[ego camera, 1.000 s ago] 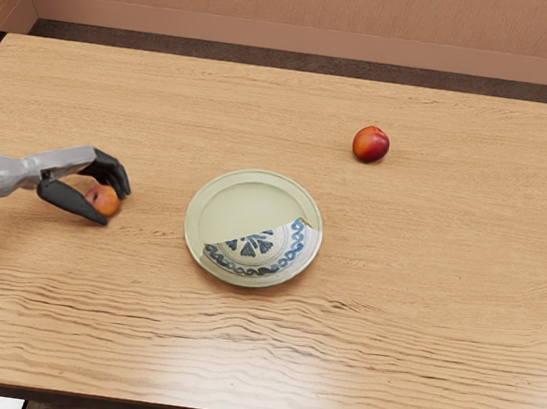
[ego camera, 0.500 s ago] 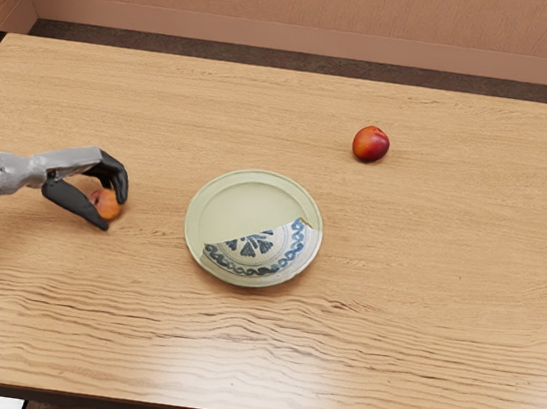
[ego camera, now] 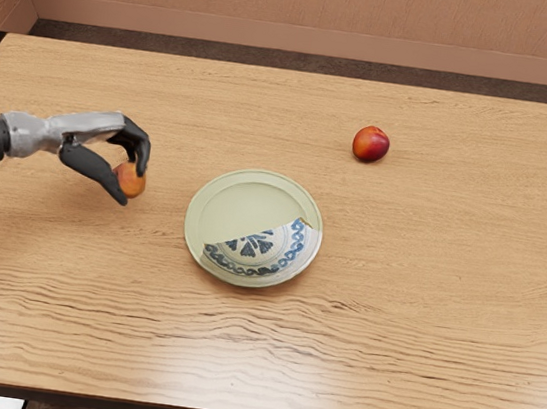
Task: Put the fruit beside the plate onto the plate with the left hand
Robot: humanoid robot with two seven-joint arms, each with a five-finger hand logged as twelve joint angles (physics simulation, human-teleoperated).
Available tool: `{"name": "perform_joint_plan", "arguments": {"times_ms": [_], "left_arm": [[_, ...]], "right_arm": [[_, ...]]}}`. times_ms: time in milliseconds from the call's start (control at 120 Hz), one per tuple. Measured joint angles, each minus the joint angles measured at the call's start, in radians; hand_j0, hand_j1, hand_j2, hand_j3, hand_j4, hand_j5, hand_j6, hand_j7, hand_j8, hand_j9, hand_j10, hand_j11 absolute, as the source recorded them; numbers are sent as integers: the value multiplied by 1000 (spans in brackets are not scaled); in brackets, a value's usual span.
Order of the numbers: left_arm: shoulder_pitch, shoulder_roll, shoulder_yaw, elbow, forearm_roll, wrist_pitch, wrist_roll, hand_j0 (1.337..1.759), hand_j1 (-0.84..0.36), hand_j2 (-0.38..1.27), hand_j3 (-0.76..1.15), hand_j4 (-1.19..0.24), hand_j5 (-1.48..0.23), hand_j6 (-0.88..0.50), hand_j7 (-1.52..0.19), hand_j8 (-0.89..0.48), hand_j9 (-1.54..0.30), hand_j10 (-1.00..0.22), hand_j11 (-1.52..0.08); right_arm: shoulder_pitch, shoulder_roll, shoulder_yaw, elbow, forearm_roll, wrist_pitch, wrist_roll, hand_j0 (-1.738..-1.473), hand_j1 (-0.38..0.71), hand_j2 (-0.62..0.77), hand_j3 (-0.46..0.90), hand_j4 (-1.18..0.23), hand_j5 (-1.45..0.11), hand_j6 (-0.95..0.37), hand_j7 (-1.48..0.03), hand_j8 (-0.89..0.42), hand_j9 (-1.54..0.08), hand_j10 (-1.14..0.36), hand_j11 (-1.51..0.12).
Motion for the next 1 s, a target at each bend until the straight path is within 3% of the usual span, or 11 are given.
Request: {"name": "perform_joint_plan", "arguments": {"times_ms": [250, 467, 825, 1000], "left_arm": [[-70, -59, 0, -9, -12, -48, 0, 1656, -334, 514, 0, -781, -1088, -692, -1086, -412, -1067, -519, -1053], [-124, -120, 0, -31, -21, -65, 0, 1656, -347, 584, 0, -795, -1104, -739, -1103, -427, -1082, -543, -1067], [-154, -255, 0, -44, -40, -70, 0, 1656, -368, 665, 0, -809, -1132, -791, -1136, -429, -1104, -553, -1104], [-144, -296, 1, -16, -42, -71, -1, 1656, -376, 673, 0, -810, -1141, -800, -1146, -429, -1108, -566, -1117]], "right_arm": [[0, 0, 0, 0, 0, 0, 0, -1658, -349, 0, 0, 0, 0, 0, 0, 0, 0, 0, 0], [0, 0, 0, 0, -1, 0, 0, -1658, -349, 0, 0, 0, 0, 0, 0, 0, 0, 0, 0], [-6, 0, 0, -1, -2, 0, 0, -1658, -349, 0, 0, 0, 0, 0, 0, 0, 0, 0, 0], [-8, 0, 0, -1, -2, 0, 0, -1658, -349, 0, 0, 0, 0, -1, 0, 0, 0, 0, 0]]}}
